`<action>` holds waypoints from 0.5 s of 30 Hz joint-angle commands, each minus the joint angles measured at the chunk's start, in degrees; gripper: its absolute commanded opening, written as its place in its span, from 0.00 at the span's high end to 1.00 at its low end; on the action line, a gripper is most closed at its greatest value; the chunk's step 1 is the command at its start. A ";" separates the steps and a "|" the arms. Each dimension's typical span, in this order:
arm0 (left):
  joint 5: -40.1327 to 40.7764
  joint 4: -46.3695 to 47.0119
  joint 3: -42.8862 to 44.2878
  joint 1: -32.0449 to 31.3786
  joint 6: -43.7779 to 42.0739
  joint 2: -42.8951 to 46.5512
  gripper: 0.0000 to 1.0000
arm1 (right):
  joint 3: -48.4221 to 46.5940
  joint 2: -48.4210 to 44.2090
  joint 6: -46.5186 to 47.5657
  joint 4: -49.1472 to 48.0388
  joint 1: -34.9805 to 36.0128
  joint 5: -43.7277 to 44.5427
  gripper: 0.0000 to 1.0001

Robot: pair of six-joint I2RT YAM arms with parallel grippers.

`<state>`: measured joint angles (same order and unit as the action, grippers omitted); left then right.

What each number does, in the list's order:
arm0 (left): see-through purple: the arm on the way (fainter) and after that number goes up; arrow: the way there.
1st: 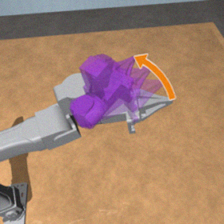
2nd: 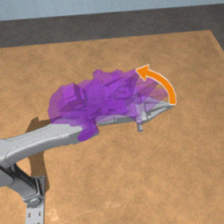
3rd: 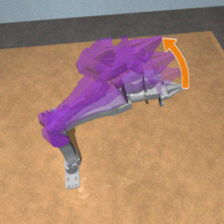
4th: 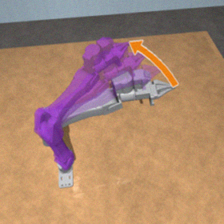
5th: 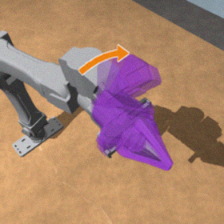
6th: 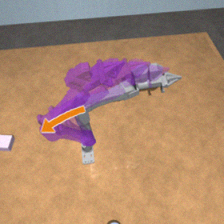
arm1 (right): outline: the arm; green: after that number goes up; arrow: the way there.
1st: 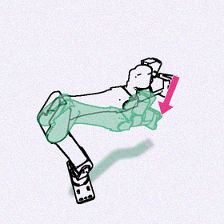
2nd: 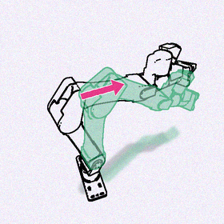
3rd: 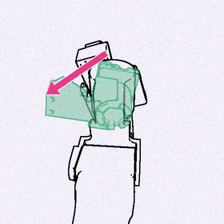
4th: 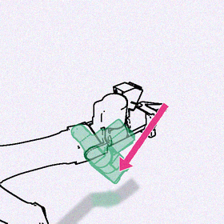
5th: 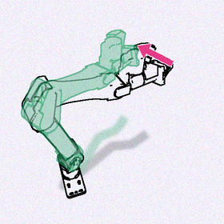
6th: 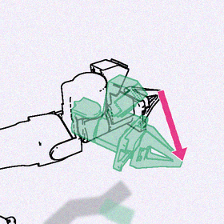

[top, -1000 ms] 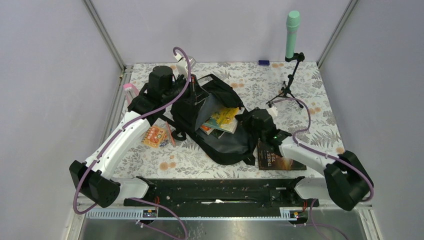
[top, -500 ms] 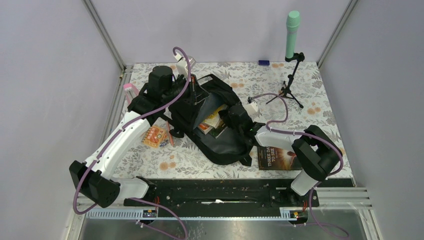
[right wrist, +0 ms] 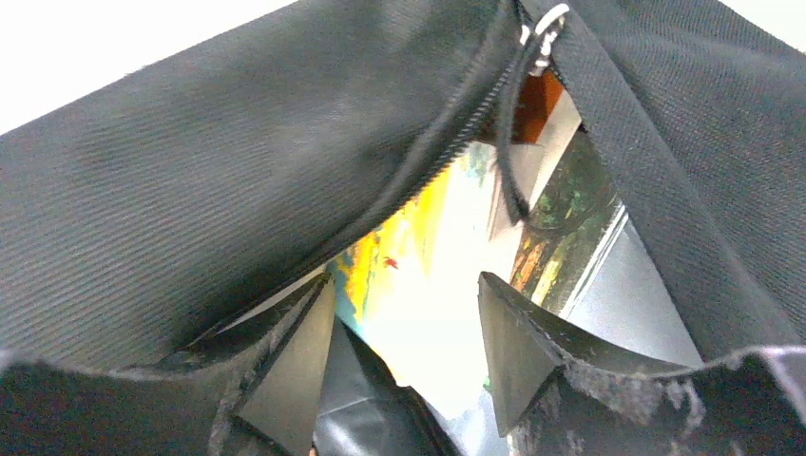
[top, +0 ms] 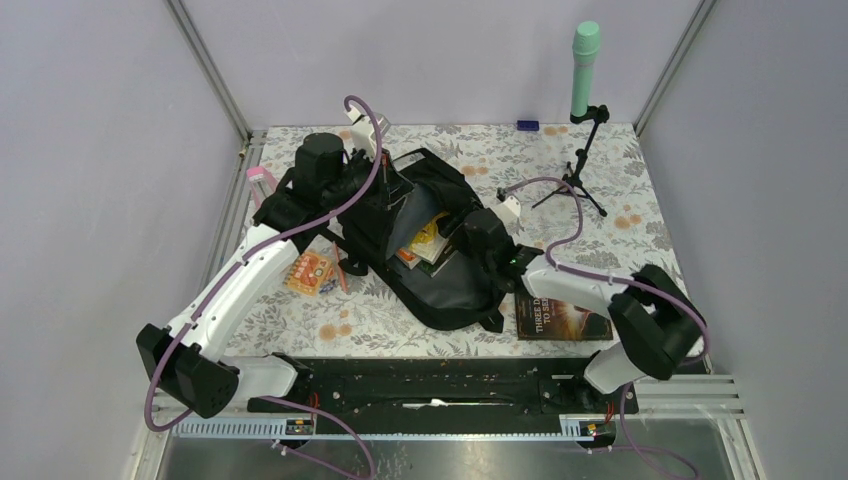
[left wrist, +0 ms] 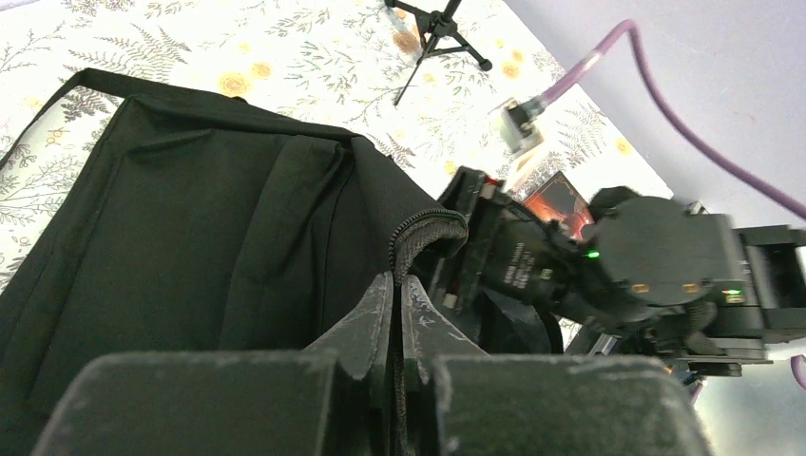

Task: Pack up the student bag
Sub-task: Place the book in the student bag.

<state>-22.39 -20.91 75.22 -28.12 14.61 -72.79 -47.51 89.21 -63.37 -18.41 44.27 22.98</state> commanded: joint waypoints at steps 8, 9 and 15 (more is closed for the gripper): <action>3.56 3.64 -1.48 0.37 -2.05 3.95 1.00 | 5.28 -20.11 10.06 17.10 0.42 -2.93 0.33; 3.87 3.55 -2.01 0.45 -2.31 4.39 1.00 | 5.76 -22.48 10.92 20.04 0.33 -2.82 0.31; 4.89 3.70 -5.03 0.43 -2.92 5.61 1.00 | 10.71 -39.14 10.07 40.36 -7.14 -3.61 0.22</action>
<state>-19.33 -20.88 71.07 -28.10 12.91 -69.84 -39.79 58.76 -54.50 6.24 42.78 20.01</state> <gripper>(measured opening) 0.010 0.768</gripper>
